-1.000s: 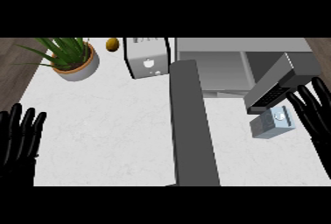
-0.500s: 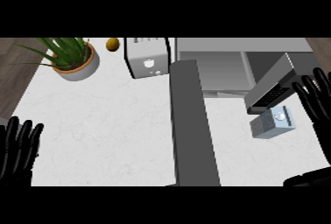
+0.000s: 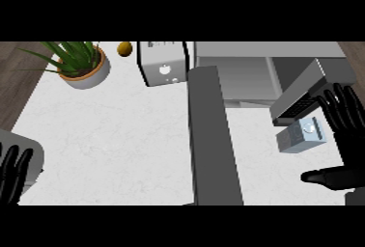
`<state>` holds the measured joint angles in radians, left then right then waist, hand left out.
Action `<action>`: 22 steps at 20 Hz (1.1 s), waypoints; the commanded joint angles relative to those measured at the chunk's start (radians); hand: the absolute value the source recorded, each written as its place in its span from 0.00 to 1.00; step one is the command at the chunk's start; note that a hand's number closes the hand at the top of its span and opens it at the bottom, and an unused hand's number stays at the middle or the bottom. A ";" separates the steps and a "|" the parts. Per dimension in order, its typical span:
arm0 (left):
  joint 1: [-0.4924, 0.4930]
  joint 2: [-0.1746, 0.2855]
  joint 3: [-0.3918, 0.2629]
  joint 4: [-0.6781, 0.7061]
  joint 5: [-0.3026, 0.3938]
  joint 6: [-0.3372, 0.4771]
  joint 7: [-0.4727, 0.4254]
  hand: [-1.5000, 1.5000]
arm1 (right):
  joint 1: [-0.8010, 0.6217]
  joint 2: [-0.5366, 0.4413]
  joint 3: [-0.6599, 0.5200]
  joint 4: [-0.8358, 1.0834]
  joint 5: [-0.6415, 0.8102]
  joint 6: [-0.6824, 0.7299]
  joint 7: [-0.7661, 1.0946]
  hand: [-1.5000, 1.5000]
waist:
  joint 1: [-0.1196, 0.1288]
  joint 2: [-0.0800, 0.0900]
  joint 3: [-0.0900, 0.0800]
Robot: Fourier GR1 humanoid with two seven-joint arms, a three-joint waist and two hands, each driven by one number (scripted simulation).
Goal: Pick up the milk, place it into the microwave and close the microwave
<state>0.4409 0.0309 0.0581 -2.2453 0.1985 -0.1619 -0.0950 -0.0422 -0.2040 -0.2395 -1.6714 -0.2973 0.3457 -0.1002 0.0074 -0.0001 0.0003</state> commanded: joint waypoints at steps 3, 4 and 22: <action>-0.016 0.011 0.042 0.073 0.024 -0.057 -0.050 0.00 | -0.029 -0.012 -0.030 0.119 0.054 -0.009 -0.064 0.00 | -0.003 0.000 0.000; 0.033 -0.009 0.018 0.022 0.005 -0.041 -0.036 0.00 | -0.048 -0.017 -0.033 0.256 0.088 0.023 -0.154 0.00 | 0.002 0.001 0.000; 0.087 -0.031 -0.028 0.069 -0.051 -0.078 -0.152 0.00 | -0.130 -0.121 -0.061 0.693 0.255 0.102 -0.547 0.00 | 0.002 0.001 0.000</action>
<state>0.5298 0.0034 0.0507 -2.2286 0.1863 -0.2324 -0.1900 -0.1207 -0.3150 -0.3062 -1.0861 -0.0935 0.4626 -0.5634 0.0084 0.0000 0.0004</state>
